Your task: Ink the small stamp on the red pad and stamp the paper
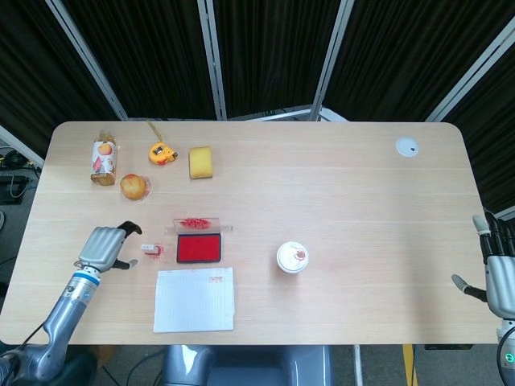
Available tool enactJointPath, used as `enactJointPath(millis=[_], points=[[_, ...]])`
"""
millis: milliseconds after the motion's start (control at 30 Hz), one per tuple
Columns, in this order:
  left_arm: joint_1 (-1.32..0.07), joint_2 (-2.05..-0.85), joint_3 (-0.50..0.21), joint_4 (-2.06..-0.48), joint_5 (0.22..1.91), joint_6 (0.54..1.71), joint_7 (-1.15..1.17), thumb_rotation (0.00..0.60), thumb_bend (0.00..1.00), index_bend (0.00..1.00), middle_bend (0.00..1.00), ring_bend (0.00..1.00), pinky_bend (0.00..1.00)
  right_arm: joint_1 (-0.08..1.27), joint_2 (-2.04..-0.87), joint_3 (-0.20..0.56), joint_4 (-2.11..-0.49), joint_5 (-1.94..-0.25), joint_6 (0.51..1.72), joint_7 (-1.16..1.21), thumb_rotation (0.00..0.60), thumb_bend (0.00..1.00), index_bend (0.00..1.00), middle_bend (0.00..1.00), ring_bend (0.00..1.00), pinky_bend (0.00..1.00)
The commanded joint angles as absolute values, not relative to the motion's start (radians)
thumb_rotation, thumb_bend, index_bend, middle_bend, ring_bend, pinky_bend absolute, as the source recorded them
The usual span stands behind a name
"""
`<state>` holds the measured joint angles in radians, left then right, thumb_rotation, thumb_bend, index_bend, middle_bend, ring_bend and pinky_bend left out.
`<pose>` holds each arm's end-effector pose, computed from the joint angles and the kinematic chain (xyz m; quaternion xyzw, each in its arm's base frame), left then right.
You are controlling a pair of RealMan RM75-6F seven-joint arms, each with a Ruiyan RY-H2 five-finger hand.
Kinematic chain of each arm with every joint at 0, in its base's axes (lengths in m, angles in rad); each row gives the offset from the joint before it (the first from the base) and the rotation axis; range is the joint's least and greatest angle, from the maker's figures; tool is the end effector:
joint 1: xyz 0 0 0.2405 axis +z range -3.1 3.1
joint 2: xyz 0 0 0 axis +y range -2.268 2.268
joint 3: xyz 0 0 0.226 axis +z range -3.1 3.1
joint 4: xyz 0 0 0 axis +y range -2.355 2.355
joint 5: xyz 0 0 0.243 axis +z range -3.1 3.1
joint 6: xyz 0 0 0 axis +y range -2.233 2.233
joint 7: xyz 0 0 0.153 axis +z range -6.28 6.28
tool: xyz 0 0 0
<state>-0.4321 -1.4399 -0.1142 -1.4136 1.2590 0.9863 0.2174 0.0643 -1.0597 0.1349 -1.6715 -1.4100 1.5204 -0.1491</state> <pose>-0.2545 0.2900 -0.0170 -0.7043 -0.4309 -0.2946 0.4811 -0.2961 -0.2028 0.1506 0.5660 -0.3358 0.3591 0.6618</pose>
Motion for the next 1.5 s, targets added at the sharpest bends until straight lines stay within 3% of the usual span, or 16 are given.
enactJointPath(millis=[33, 267, 1500], points=[[-0.443, -1.463, -0.110, -1.391, 1.246, 0.974, 0.218, 0.600, 0.14, 0.33, 0.33, 0.79, 0.75, 0.062, -1.058, 0.135, -1.670, -1.408, 1.523, -0.147, 0.600, 0.00, 0.00, 0.00, 0.00, 0.00], [-0.455, -1.497, -0.105, -1.364, 1.232, 0.975, 0.232, 0.600, 0.23, 0.35, 0.38, 0.79, 0.75, 0.056, -1.054, 0.135, -1.663, -1.399, 1.524, -0.134, 0.600, 0.00, 0.00, 0.00, 0.00, 0.00], [-0.511, -1.572, -0.094, -1.286, 1.213, 0.969, 0.269, 0.600, 0.30, 0.47, 0.46, 0.78, 0.74, 0.067, -1.066, 0.145, -1.646, -1.361, 1.501, -0.145, 0.600, 0.00, 0.00, 0.00, 0.00, 0.00]])
